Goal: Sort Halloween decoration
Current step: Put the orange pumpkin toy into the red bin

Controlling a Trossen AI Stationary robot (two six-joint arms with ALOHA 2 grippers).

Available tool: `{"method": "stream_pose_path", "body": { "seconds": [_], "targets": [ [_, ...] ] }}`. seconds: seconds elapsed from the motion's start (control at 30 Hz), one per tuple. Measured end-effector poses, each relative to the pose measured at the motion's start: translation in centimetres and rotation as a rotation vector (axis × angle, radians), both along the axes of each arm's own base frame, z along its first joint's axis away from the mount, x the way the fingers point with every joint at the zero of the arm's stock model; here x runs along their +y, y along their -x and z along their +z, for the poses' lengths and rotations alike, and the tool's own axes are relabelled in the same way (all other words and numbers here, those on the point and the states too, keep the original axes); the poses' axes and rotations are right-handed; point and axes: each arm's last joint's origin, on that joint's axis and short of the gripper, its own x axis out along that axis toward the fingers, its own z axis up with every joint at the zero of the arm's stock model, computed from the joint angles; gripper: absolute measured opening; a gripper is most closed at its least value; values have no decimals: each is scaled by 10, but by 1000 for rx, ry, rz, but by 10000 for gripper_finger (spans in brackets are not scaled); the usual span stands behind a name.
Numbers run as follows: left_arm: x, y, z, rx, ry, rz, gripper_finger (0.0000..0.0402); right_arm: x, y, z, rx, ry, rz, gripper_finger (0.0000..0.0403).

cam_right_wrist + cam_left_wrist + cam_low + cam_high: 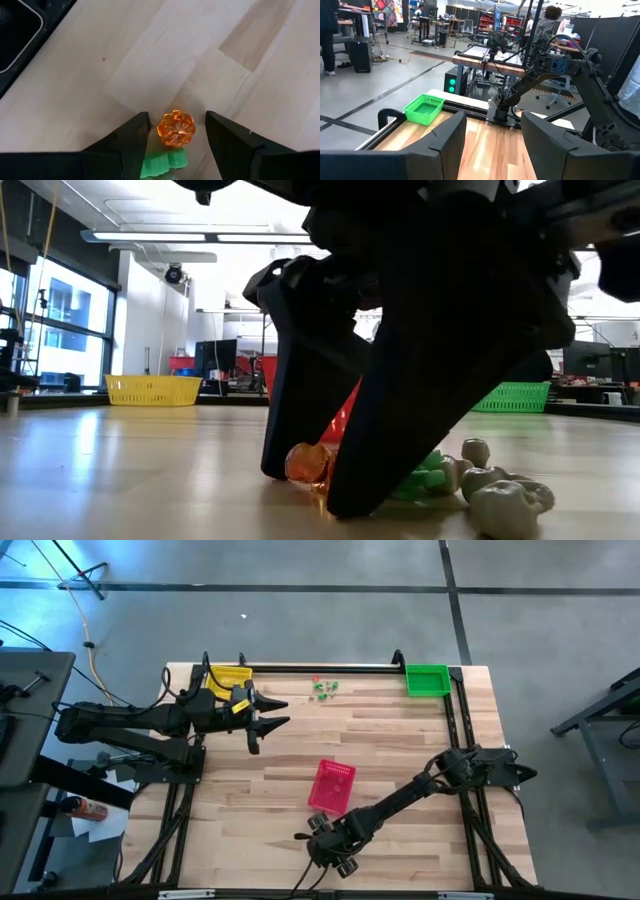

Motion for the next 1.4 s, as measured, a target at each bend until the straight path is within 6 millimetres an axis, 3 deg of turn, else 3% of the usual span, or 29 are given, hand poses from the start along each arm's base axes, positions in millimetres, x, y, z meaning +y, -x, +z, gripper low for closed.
{"method": "stream_pose_path", "body": {
  "seconds": [0.3,0.67,1.0,1.13,1.4],
  "targets": [
    [0,0,-1,6,0,0,181,0,0,-1,2,5,-13,186],
    [0,0,-1,6,0,0,181,0,1,-2,3,17,7,87],
    [0,0,-1,6,0,0,181,0,1,2,-7,23,27,86],
    [0,0,-1,6,0,0,181,-4,3,12,-35,69,77,86],
    [0,0,0,5,1,0,181,-31,6,59,-80,107,38,85]
  ]
}}
